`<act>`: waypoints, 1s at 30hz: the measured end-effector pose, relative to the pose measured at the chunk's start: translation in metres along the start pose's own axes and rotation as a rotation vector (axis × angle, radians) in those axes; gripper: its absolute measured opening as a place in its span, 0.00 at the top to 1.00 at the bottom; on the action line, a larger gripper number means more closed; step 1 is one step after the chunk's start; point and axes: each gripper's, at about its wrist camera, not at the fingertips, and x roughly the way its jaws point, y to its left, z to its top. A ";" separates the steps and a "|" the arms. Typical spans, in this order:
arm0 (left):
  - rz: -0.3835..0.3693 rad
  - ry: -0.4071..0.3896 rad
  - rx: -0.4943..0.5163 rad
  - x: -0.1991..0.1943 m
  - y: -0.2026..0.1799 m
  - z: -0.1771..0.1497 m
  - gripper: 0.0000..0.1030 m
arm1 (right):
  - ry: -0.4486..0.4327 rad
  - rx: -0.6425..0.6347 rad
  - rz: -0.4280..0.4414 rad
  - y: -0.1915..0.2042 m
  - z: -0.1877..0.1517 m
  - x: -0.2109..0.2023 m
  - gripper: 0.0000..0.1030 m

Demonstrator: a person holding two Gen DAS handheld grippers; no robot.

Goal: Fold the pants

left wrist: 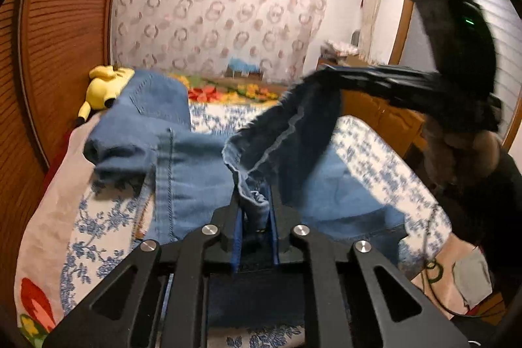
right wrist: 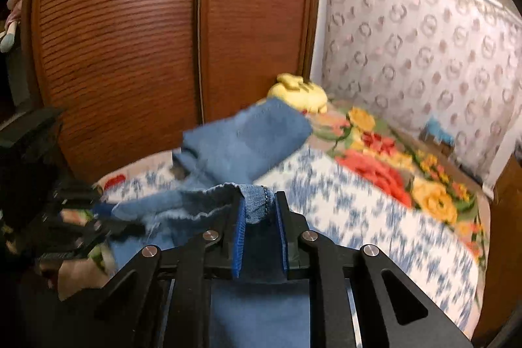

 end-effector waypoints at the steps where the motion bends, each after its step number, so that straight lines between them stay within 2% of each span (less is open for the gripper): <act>1: -0.003 -0.008 -0.005 -0.004 0.001 0.001 0.87 | -0.009 -0.015 -0.005 0.005 0.006 0.002 0.85; 6: -0.014 -0.033 -0.017 -0.019 0.002 0.000 0.87 | -0.039 -0.056 -0.004 0.025 0.027 0.025 0.86; 11: -0.013 -0.013 -0.033 -0.016 0.007 -0.010 0.88 | -0.039 -0.068 0.031 0.046 0.030 0.063 0.87; 18: 0.027 0.075 -0.073 0.004 0.026 -0.036 0.88 | 0.094 -0.028 0.055 0.044 0.013 0.144 0.87; 23: 0.034 0.106 -0.079 0.010 0.032 -0.047 0.88 | 0.133 0.006 0.056 0.046 0.008 0.166 0.86; 28: 0.041 0.115 -0.065 0.009 0.031 -0.047 0.88 | 0.143 0.049 0.056 0.040 0.016 0.165 0.78; 30: 0.045 0.118 -0.061 0.010 0.031 -0.047 0.88 | 0.142 0.066 0.061 0.035 0.017 0.160 0.63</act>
